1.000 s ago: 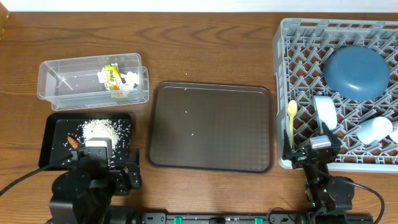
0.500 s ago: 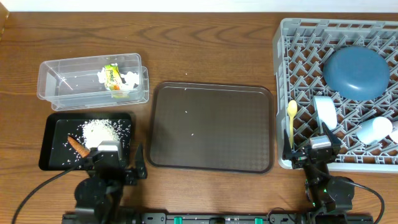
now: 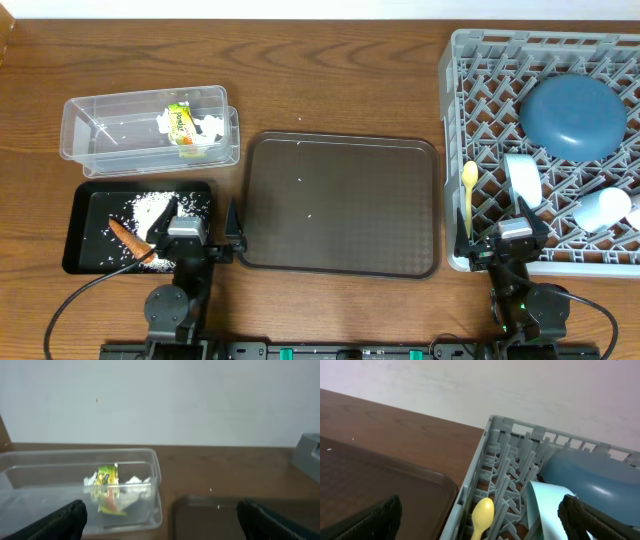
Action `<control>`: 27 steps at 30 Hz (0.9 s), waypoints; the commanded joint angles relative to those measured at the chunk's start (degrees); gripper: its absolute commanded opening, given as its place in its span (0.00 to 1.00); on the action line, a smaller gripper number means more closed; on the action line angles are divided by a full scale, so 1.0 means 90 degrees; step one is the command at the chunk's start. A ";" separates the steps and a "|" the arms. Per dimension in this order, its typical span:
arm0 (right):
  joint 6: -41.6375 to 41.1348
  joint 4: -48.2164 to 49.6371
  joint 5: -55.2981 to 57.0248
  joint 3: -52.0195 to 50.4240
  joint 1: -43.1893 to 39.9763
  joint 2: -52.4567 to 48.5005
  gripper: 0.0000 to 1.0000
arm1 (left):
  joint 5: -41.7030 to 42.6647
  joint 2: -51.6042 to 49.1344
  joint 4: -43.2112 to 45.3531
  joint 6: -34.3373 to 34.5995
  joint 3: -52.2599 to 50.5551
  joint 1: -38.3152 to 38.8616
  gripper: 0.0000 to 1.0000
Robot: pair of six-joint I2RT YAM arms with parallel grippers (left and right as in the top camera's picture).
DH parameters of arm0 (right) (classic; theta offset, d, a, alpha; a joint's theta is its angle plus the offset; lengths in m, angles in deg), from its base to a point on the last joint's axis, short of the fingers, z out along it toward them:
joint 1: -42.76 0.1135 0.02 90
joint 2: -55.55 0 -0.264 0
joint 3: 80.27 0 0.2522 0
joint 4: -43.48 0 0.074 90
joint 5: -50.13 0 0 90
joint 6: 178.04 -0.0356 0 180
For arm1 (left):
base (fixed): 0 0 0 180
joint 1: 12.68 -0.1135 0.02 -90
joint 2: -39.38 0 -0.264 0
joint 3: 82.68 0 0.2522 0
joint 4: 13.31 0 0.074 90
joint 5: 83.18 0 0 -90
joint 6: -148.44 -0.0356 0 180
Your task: Sort waste into correct bins and load items into the dishwasher rack
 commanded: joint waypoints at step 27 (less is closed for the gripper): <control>0.0034 -0.0029 0.0044 -0.0010 0.0051 0.0044 0.99 | -0.0029 0.0039 -0.0916 -0.0085 -0.0134 -0.0032 0.98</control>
